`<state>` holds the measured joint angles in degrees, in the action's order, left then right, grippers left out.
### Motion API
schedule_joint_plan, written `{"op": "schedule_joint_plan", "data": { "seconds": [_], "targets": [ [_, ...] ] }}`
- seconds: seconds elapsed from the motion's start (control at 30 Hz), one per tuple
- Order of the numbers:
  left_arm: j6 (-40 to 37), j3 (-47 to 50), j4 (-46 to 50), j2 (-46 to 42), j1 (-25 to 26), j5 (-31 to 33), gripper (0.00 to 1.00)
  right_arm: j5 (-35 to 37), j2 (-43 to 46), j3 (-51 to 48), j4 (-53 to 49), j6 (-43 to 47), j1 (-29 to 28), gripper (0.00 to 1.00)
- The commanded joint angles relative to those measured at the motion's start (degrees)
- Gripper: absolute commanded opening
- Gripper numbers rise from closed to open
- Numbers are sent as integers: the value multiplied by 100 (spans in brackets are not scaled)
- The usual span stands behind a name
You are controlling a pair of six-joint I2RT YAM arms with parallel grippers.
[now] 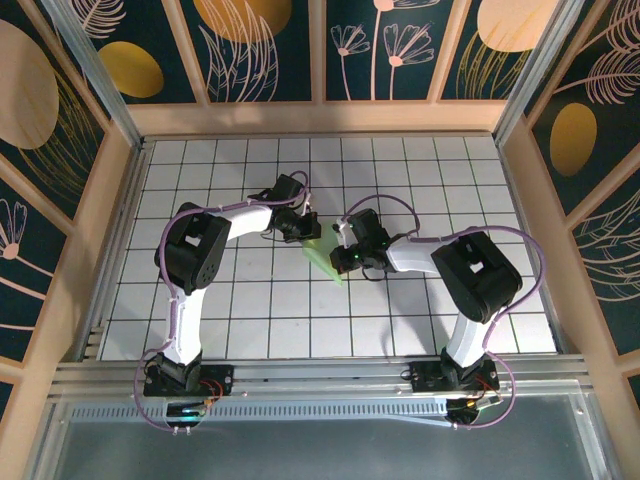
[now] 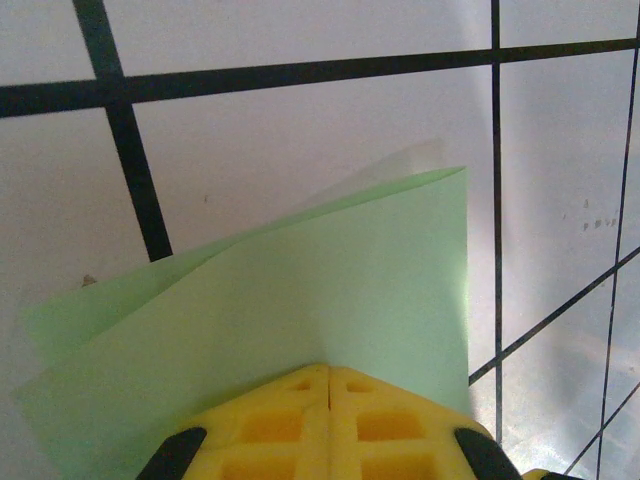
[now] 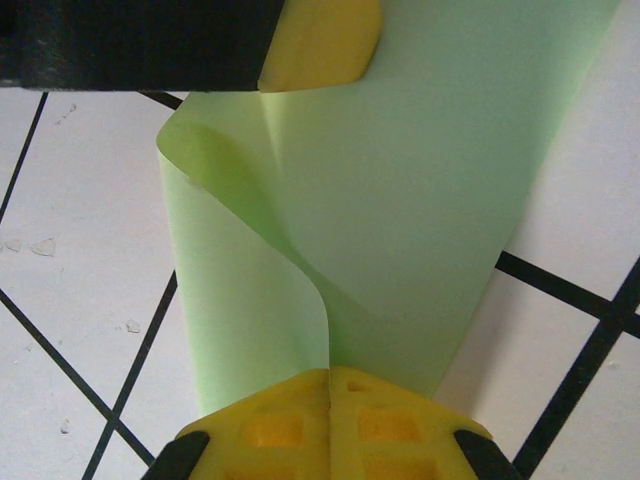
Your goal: Fold a paper plane with a square sheet of paper (fold left side to right side)
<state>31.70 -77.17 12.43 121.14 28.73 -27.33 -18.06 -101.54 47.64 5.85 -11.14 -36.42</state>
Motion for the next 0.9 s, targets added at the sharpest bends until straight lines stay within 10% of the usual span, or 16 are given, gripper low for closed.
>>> {"op": "schedule_joint_plan", "data": {
  "seconds": [0.0,0.87],
  "targets": [
    [-24,98,243,173,10,422,0,-30,-1,144,47,-66,13,0],
    [-24,114,252,190,10,426,0,-56,-5,287,-30,64,-88,0]
  ]
}}
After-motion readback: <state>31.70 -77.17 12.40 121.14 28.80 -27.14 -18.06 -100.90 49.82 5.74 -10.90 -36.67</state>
